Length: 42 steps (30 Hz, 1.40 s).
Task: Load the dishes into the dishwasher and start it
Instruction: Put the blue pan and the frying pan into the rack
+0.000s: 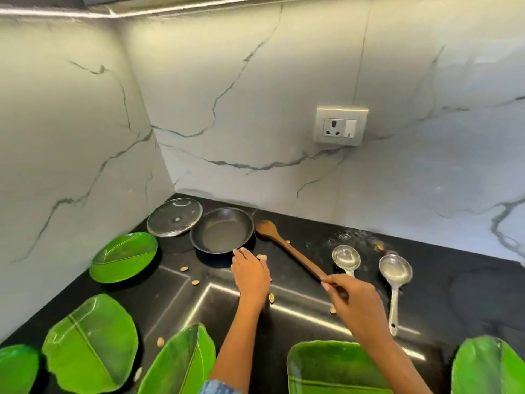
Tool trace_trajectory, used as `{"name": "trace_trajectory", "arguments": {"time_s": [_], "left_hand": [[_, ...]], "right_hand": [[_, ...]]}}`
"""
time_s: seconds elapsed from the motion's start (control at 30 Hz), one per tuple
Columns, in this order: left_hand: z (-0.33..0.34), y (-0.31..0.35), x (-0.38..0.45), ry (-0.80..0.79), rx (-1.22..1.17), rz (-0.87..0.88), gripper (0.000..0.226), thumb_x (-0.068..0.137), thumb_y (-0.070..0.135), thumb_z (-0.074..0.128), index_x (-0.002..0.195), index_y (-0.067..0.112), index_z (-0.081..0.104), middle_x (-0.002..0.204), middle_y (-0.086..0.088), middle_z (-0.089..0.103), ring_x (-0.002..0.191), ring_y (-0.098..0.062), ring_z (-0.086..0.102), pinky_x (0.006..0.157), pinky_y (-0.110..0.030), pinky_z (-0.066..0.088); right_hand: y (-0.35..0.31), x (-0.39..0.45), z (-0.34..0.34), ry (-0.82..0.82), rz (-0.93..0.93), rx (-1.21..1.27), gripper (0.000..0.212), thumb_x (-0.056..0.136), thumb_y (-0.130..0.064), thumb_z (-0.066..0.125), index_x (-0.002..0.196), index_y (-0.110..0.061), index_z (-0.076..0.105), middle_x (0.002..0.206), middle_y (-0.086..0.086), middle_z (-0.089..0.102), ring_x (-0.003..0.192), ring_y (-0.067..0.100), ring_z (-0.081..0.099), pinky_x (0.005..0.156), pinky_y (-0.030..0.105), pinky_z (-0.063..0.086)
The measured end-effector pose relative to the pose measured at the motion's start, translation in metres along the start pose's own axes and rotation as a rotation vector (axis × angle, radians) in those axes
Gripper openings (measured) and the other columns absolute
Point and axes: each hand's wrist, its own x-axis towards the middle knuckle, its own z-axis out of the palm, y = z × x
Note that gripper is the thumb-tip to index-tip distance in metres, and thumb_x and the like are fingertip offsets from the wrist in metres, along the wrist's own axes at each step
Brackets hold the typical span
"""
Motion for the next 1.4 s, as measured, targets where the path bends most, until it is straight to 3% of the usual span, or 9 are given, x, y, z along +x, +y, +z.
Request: {"name": "trace_trajectory", "arguments": {"time_s": [0.1, 0.27, 0.47, 0.67, 0.87, 1.03, 1.2, 1.3, 1.4], "left_hand": [[0.01, 0.007, 0.018, -0.101, 0.043, -0.123, 0.075, 0.098, 0.032, 0.046, 0.144, -0.011, 0.006, 0.144, -0.021, 0.033, 0.129, -0.029, 0.039, 0.103, -0.032, 0.033], [0.019, 0.0, 0.034, -0.119, 0.005, -0.256, 0.078, 0.095, 0.014, 0.052, 0.142, -0.017, -0.003, 0.136, -0.028, 0.034, 0.114, -0.027, 0.051, 0.09, -0.028, 0.044], [0.008, -0.03, 0.009, -0.025, 0.026, -0.208, 0.058, 0.096, 0.003, 0.041, 0.145, -0.009, 0.012, 0.13, -0.027, 0.04, 0.106, -0.032, 0.056, 0.084, -0.031, 0.046], [-0.019, -0.046, -0.076, 0.053, 0.018, -0.048, 0.051, 0.098, 0.007, 0.041, 0.145, -0.005, 0.024, 0.126, -0.027, 0.044, 0.108, -0.04, 0.053, 0.084, -0.04, 0.043], [-0.051, -0.019, -0.209, 0.162, -0.079, 0.238, 0.049, 0.093, 0.004, 0.052, 0.138, -0.009, 0.037, 0.113, -0.033, 0.05, 0.094, -0.049, 0.056, 0.076, -0.05, 0.046], [-0.048, 0.029, -0.345, 0.061, -0.211, 0.54, 0.05, 0.093, 0.007, 0.053, 0.14, -0.004, 0.038, 0.116, -0.029, 0.052, 0.101, -0.047, 0.055, 0.081, -0.049, 0.045], [-0.013, 0.08, -0.466, -0.175, -0.333, 0.851, 0.047, 0.094, 0.011, 0.048, 0.139, -0.001, 0.041, 0.121, -0.026, 0.053, 0.107, -0.043, 0.053, 0.089, -0.041, 0.039], [0.02, 0.11, -0.548, -0.373, -0.461, 1.099, 0.043, 0.092, 0.011, 0.048, 0.133, -0.002, 0.047, 0.124, -0.02, 0.057, 0.113, -0.036, 0.055, 0.092, -0.029, 0.035], [0.043, 0.137, -0.624, -0.637, -0.537, 1.25, 0.031, 0.093, 0.01, 0.051, 0.122, 0.011, 0.043, 0.113, -0.01, 0.06, 0.102, -0.029, 0.059, 0.083, -0.027, 0.042]], "right_hand": [[0.009, 0.004, 0.001, -0.048, 0.028, -0.003, 0.017, 0.079, -0.013, 0.073, 0.088, -0.027, 0.073, 0.073, -0.029, 0.062, 0.065, -0.005, 0.059, 0.056, 0.006, 0.04], [0.023, -0.001, -0.004, -0.075, 0.073, 0.014, 0.017, 0.081, -0.018, 0.072, 0.089, -0.033, 0.071, 0.081, -0.027, 0.067, 0.069, -0.005, 0.062, 0.062, 0.016, 0.05], [0.032, -0.021, -0.019, -0.03, 0.09, -0.003, 0.016, 0.08, -0.017, 0.072, 0.089, -0.03, 0.072, 0.078, -0.028, 0.065, 0.072, -0.008, 0.061, 0.061, 0.024, 0.055], [0.037, -0.066, -0.049, 0.023, 0.084, -0.021, 0.013, 0.08, -0.014, 0.073, 0.088, -0.025, 0.073, 0.076, -0.018, 0.069, 0.064, -0.001, 0.062, 0.058, 0.028, 0.054], [0.038, -0.154, -0.101, 0.106, 0.093, -0.037, 0.012, 0.08, -0.013, 0.071, 0.088, -0.022, 0.073, 0.083, -0.009, 0.072, 0.068, 0.008, 0.065, 0.063, 0.032, 0.055], [0.043, -0.265, -0.17, 0.259, 0.196, -0.135, 0.016, 0.078, -0.029, 0.061, 0.082, -0.019, 0.073, 0.076, -0.001, 0.072, 0.064, 0.021, 0.066, 0.058, 0.034, 0.054], [0.059, -0.378, -0.24, 0.358, 0.445, -0.112, 0.038, 0.084, -0.048, 0.046, 0.085, -0.02, 0.072, 0.078, -0.002, 0.072, 0.072, 0.018, 0.066, 0.063, 0.029, 0.05], [0.071, -0.455, -0.282, 0.416, 0.701, -0.182, 0.072, 0.084, -0.071, 0.025, 0.076, -0.012, 0.066, 0.067, 0.005, 0.065, 0.067, 0.023, 0.06, 0.061, 0.036, 0.047], [0.087, -0.517, -0.313, 0.533, 0.921, 0.037, 0.073, 0.085, -0.071, 0.032, 0.073, -0.007, 0.064, 0.068, 0.009, 0.065, 0.069, 0.021, 0.061, 0.068, 0.036, 0.047]]}}
